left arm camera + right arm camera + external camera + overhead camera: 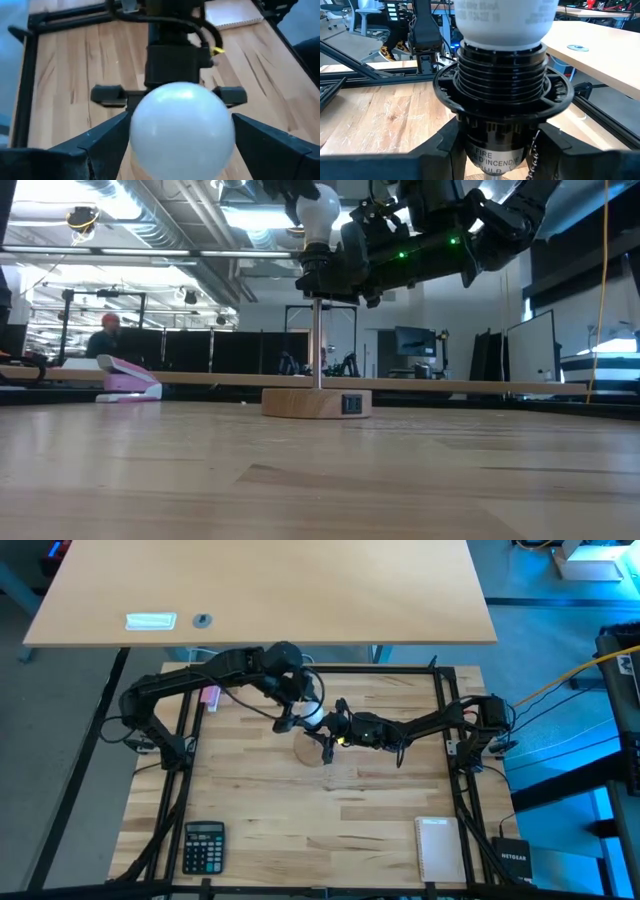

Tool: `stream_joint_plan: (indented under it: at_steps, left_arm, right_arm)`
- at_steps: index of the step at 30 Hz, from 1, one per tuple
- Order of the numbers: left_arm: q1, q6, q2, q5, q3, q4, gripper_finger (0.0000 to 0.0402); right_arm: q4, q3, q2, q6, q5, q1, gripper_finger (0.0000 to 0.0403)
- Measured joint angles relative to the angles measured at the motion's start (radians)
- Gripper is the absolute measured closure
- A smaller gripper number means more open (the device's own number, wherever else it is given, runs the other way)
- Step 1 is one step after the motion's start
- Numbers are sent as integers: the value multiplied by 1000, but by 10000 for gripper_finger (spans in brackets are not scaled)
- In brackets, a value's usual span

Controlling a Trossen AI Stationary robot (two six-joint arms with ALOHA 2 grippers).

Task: Screw lightbulb
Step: Remove the lightbulb from the lamp

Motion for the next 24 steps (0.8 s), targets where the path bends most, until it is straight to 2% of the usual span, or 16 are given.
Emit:
stream_joint_plan:
  at_steps: [7, 10, 16, 19, 24]
  left_arm:
    - [-4, -214, 0, -52, 0, 27, 142]
    - [-25, -346, -2, -122, 1, 29, 160]
    - [-100, -747, -5, -360, 4, 12, 146]
    - [-141, -945, -5, -430, 4, 5, 140]
    - [-198, -1113, -3, -527, 0, 19, 138]
  right_arm:
    - [0, 0, 0, 2, 0, 0, 251]
    - [1, 0, 0, 7, -6, 0, 251]
    - [1, 0, 0, 22, -9, 0, 251]
    - [0, 0, 0, 25, -7, 0, 251]
    - [1, 0, 0, 20, 1, 0, 251]
